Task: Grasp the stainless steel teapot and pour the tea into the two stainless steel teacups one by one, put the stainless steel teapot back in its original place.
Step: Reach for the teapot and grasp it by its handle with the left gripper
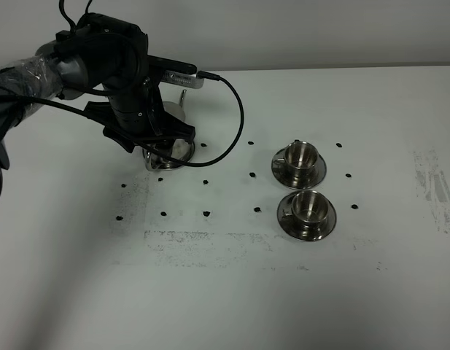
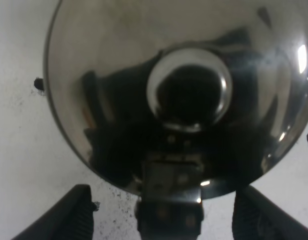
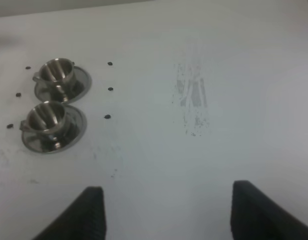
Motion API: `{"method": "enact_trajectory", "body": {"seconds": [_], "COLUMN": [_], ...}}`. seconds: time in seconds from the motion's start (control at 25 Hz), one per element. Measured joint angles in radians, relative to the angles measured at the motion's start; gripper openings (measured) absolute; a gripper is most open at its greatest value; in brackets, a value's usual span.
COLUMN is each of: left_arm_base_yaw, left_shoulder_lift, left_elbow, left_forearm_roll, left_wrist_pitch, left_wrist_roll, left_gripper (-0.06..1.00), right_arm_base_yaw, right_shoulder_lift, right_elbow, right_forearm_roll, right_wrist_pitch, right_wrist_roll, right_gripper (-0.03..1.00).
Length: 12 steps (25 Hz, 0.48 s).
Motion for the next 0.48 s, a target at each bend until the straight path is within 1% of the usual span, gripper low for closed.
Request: {"method": "enact_trajectory", "body": {"seconds": [0.24, 0.48], "left_arm_base_yaw": [0.0, 0.0], "left_shoulder_lift": [0.003, 0.032], "left_elbow": [-0.025, -0.084], "left_forearm_roll": [0.0, 0.0], "left_wrist_pitch": [0.005, 0.051], "left_wrist_roll": [-0.003, -0.009], "left_gripper": [0.58, 0.58], "right_arm_base_yaw": [0.0, 0.0], "right_shoulder_lift": [0.0, 0.0], "right_elbow": [0.0, 0.0], "right_forearm_roll": [0.0, 0.0], "right_wrist_pitch": [0.0, 0.0], "right_wrist_roll": [0.0, 0.0], "right_gripper": [0.52, 0.52]}}
